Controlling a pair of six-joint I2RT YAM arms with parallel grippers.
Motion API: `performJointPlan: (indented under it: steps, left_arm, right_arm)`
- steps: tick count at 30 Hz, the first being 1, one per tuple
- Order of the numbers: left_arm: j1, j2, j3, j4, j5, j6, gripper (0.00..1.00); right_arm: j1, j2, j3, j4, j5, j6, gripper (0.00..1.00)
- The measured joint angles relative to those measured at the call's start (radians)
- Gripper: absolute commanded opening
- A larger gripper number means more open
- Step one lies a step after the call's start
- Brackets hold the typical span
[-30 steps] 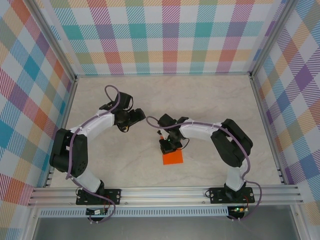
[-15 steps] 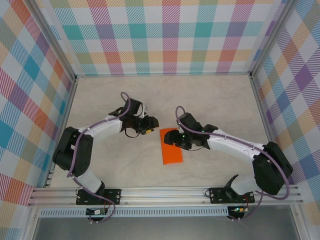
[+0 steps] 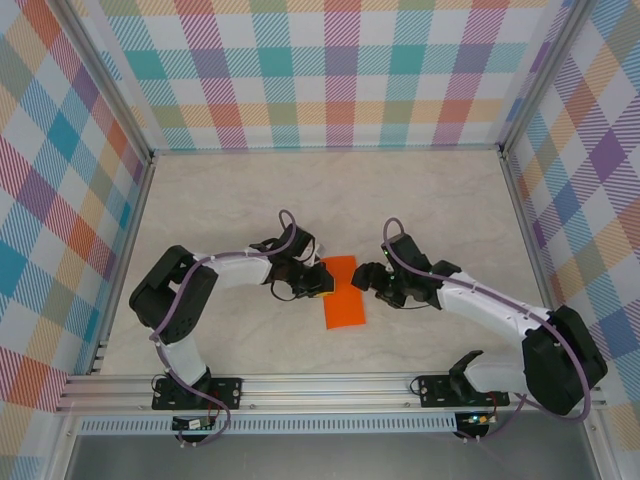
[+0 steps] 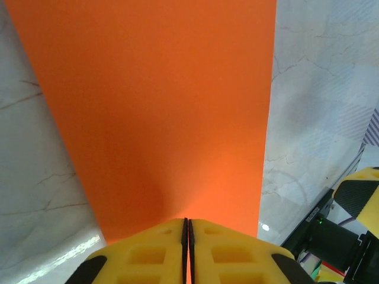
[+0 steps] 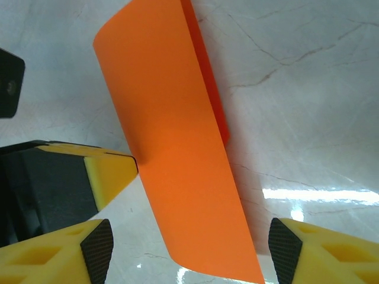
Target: Fold a paper plane with a square sheet of paper (pick it up from the middle)
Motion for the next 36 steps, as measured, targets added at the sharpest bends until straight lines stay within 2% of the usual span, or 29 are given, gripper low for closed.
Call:
performJointPlan:
  steps: [10, 16, 18, 22, 25, 36]
  left_arm:
    - [0.000, 0.053, 0.000, -0.005, -0.013, 0.014, 0.07]
    - [0.000, 0.057, 0.002, -0.009, -0.019, 0.025, 0.05]
    - [0.000, 0.057, 0.002, -0.012, -0.022, 0.031, 0.04]
    - [0.000, 0.064, 0.019, -0.035, -0.025, 0.034, 0.04]
    - [0.000, 0.071, 0.030, -0.043, -0.027, 0.036, 0.03]
    - [0.000, 0.077, 0.042, -0.060, -0.031, 0.037, 0.02]
  right_arm:
    - [-0.034, 0.048, -0.042, 0.076, -0.150, -0.011, 0.69]
    - [-0.051, 0.126, -0.025, 0.035, -0.216, -0.087, 0.68]
    - [-0.060, 0.131, -0.018, 0.016, -0.224, -0.112, 0.65]
    - [-0.069, 0.162, -0.013, 0.011, -0.240, -0.146, 0.50]
    - [-0.069, 0.183, -0.013, 0.011, -0.245, -0.159, 0.46]
    - [-0.063, 0.238, -0.013, -0.002, -0.254, -0.205, 0.42]
